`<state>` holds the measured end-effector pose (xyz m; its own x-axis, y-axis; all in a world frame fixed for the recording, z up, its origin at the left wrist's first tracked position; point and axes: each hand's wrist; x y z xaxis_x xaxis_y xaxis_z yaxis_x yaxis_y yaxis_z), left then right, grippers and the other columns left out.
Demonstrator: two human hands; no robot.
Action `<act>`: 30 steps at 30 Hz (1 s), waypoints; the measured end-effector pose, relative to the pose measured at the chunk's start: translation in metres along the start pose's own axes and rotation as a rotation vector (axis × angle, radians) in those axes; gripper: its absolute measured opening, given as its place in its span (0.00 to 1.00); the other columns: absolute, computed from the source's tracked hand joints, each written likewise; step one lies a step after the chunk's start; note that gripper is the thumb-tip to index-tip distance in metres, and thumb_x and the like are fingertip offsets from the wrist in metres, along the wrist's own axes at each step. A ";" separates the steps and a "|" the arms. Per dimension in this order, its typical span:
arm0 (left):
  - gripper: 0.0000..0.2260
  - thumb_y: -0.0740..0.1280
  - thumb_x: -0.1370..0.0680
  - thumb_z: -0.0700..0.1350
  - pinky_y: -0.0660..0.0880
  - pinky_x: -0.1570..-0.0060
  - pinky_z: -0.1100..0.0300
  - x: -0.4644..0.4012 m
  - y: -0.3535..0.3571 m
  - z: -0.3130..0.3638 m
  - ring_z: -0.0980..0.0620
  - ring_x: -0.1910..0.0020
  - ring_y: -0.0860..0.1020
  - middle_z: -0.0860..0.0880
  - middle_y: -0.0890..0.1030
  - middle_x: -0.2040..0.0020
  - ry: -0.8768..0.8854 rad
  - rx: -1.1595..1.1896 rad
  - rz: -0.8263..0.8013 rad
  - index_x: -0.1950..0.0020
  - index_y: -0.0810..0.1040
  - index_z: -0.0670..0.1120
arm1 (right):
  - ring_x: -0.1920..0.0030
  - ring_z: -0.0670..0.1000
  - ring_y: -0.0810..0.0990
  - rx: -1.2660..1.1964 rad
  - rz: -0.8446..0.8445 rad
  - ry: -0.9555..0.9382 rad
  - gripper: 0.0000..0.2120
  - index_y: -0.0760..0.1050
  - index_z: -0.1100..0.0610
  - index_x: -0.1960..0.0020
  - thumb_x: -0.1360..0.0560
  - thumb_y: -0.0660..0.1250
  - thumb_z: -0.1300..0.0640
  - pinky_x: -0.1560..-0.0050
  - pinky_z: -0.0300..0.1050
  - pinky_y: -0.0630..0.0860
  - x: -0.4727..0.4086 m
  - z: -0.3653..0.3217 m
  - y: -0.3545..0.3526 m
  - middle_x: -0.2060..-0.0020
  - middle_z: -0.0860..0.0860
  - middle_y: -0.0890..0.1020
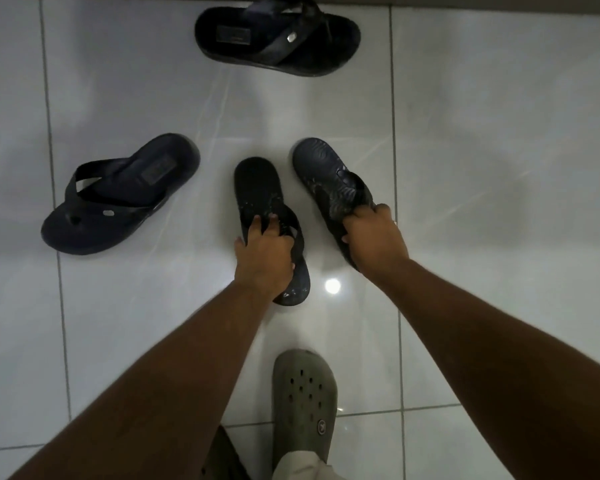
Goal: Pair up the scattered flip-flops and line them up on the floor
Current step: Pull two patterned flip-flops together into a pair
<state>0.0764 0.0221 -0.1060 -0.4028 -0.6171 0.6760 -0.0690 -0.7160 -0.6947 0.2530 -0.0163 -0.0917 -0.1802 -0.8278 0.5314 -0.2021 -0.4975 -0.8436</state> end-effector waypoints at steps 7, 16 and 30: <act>0.20 0.67 0.24 0.51 0.59 0.26 0.38 -0.007 -0.004 -0.005 0.38 0.22 0.54 0.45 0.62 0.22 0.119 -0.106 -0.025 0.32 0.73 0.50 | 0.51 0.55 0.73 -0.375 -0.049 0.242 0.15 0.77 0.59 0.42 0.22 0.64 0.51 0.49 0.44 0.71 -0.002 -0.012 0.022 0.48 0.59 0.78; 0.18 0.68 0.25 0.50 0.57 0.26 0.41 -0.009 -0.001 0.001 0.40 0.22 0.53 0.46 0.62 0.22 0.231 -0.111 -0.003 0.35 0.76 0.49 | 0.48 0.56 0.76 -0.413 -0.120 0.152 0.08 0.79 0.58 0.49 0.22 0.63 0.56 0.44 0.43 0.66 0.005 -0.014 0.015 0.53 0.56 0.79; 0.25 0.69 0.26 0.56 0.52 0.26 0.34 0.013 -0.040 0.003 0.41 0.22 0.54 0.49 0.62 0.22 0.179 -0.046 0.033 0.31 0.71 0.52 | 0.54 0.53 0.71 -0.424 -0.011 0.199 0.11 0.74 0.49 0.43 0.24 0.65 0.48 0.55 0.44 0.69 0.015 -0.018 -0.006 0.47 0.55 0.79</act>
<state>0.0771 0.0416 -0.0688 -0.5613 -0.5689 0.6011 -0.0935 -0.6781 -0.7290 0.2338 -0.0208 -0.0775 -0.3489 -0.7366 0.5794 -0.5731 -0.3215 -0.7538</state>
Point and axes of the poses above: each hand's wrist, its own x-axis away from the middle knuckle, its own y-axis out of the palm, z = x × y
